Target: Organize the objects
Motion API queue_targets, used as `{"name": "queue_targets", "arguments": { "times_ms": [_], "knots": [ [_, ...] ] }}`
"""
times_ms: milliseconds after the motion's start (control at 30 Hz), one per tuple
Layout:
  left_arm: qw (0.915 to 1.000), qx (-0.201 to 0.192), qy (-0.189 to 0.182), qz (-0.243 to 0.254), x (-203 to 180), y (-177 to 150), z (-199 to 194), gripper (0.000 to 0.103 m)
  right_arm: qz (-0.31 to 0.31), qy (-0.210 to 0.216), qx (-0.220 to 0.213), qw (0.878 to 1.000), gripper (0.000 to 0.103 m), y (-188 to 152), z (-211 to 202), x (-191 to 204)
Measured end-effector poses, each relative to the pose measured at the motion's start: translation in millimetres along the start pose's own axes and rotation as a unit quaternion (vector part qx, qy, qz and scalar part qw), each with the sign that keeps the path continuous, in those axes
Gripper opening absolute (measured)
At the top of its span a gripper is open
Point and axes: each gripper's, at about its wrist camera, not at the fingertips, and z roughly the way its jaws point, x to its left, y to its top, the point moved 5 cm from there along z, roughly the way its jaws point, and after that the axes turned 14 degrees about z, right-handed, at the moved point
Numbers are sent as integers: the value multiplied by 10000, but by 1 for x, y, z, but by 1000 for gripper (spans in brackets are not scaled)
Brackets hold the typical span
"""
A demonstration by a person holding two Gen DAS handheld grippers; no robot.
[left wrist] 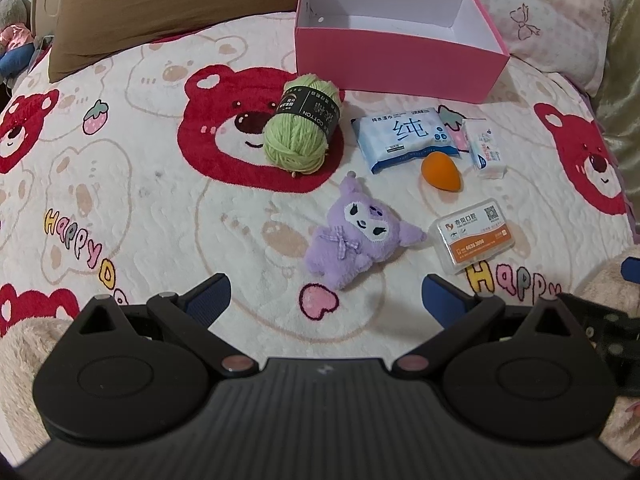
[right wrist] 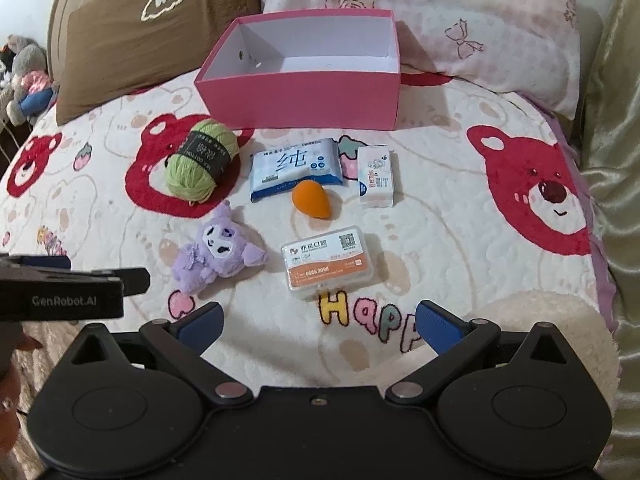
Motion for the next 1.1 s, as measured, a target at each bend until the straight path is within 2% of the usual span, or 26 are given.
{"name": "queue_targets", "arguments": {
  "times_ms": [300,1100],
  "knots": [
    [10000,41,-7,-4,-4,-3,3,103,-81,129,210,9997,103,-6,6,6],
    [10000,54,-20,-34,-3,-2,3,103,-132,59,156,9998,103,-4,7,5]
  ]
}}
